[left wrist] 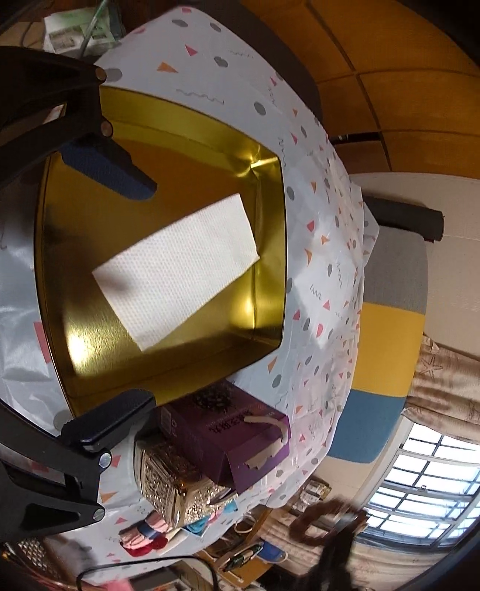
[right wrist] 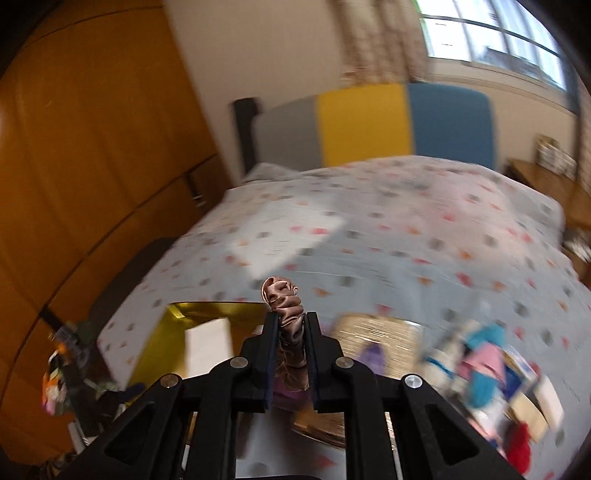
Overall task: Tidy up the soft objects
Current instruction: 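Lower the brown scrunchie into the gold tray and open the right tool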
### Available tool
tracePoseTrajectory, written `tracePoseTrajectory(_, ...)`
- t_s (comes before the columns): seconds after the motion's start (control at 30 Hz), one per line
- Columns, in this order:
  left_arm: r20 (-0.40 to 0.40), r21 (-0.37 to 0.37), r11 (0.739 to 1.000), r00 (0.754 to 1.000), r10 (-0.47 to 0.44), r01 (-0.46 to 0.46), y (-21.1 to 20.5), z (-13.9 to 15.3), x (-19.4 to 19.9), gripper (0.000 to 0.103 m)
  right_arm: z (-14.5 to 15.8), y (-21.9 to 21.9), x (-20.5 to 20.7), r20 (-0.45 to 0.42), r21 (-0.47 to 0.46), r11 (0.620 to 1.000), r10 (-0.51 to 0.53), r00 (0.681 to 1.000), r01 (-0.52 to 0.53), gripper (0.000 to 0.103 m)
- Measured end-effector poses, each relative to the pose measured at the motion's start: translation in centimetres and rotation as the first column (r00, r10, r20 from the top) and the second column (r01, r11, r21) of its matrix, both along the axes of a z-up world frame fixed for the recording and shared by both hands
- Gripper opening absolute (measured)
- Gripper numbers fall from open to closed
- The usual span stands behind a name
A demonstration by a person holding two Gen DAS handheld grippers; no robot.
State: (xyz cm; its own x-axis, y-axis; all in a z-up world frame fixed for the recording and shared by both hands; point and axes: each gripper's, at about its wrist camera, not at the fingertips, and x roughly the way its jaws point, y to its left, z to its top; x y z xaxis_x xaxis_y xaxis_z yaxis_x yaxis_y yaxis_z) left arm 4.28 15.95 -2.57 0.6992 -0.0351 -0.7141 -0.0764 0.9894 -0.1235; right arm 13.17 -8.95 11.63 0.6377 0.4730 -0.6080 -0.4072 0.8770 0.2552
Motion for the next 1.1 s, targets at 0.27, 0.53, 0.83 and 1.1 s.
tracePoseTrajectory(0.27,-0.021,-0.003,0.998,0.998,0.062,-0.062,2.0,-0.8,-0.5,0.103,-4.1,11.1,1.4,-0.1,-0.095,0.978,0.176,0.979,-0.186,0.013)
tracePoseTrajectory(0.53,0.045,0.026,0.986,0.986,0.161,-0.162,4.0,-0.4,-1.5,0.103,-10.5,15.1,1.6,-0.221,-0.184,0.955,0.189,0.957,-0.231,0.036)
tracePoseTrajectory(0.83,0.106,-0.005,0.976,0.97,0.217,-0.218,5.5,0.6,-2.3,0.103,-9.4,14.1,-0.5,-0.11,-0.227,0.956,0.163,0.981,-0.184,0.043)
tracePoseTrajectory(1.1,0.122,0.008,0.988,0.981,0.154,-0.156,3.8,1.0,-2.4,0.103,-6.0,11.6,-5.3,0.217,-0.308,0.95,0.021,0.976,0.048,0.068)
